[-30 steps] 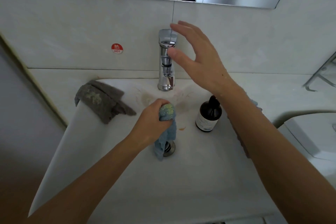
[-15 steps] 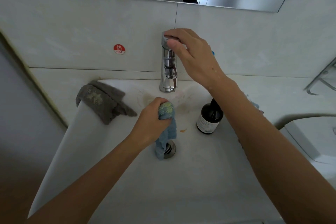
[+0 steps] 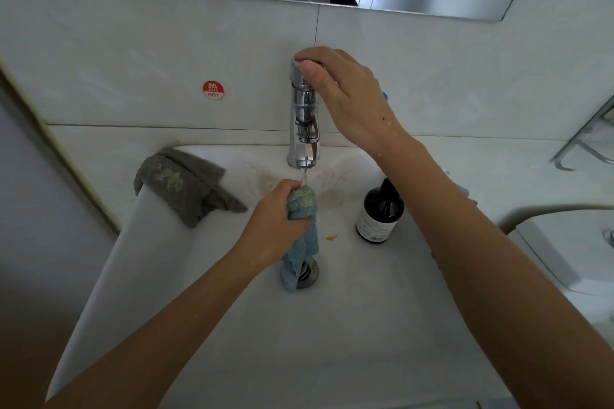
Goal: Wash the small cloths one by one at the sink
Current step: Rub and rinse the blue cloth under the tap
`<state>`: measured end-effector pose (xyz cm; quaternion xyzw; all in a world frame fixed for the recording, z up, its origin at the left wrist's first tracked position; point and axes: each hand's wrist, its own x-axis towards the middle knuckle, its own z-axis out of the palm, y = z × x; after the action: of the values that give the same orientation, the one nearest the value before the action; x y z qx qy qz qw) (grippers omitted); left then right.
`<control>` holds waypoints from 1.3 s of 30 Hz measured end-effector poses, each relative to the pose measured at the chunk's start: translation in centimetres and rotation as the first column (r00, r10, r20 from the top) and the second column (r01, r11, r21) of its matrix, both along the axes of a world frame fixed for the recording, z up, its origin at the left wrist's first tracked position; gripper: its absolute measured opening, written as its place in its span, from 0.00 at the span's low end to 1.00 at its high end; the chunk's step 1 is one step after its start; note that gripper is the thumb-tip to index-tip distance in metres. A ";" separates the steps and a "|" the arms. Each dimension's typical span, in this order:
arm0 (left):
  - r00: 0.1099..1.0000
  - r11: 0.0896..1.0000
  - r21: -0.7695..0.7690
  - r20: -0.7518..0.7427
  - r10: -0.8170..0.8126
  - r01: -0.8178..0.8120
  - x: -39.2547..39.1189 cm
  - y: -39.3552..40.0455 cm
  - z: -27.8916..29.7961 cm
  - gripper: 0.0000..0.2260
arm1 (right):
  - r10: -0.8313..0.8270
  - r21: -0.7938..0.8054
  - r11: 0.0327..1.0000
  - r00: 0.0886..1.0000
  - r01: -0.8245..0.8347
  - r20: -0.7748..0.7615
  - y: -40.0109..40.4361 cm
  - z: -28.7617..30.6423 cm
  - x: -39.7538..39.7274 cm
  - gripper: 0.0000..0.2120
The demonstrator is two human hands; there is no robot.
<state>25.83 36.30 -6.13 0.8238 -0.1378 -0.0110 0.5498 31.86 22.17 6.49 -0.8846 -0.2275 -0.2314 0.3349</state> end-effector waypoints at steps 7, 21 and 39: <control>0.998 0.999 0.019 -0.037 0.045 -0.044 0.1 -0.3 -0.1 0.18 | 0.004 -0.019 1.000 1.000 -0.004 -0.011 0.0 0.2 0.0 0.21; 0.994 0.999 -0.029 -0.105 0.025 -0.028 -0.3 -1.8 0.2 0.15 | 0.029 0.015 0.999 0.999 -0.029 -0.029 0.2 -1.4 -1.4 0.23; 0.968 0.986 -0.157 -0.250 0.007 -0.048 0.1 -11.7 1.9 0.15 | -0.211 -0.266 0.953 0.948 0.146 -0.237 -11.6 -9.7 -9.4 0.37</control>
<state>25.91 24.62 -4.21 0.7703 -0.0567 -0.0952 0.6280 22.49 10.56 -3.18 -0.9590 -0.1264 -0.1118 0.2277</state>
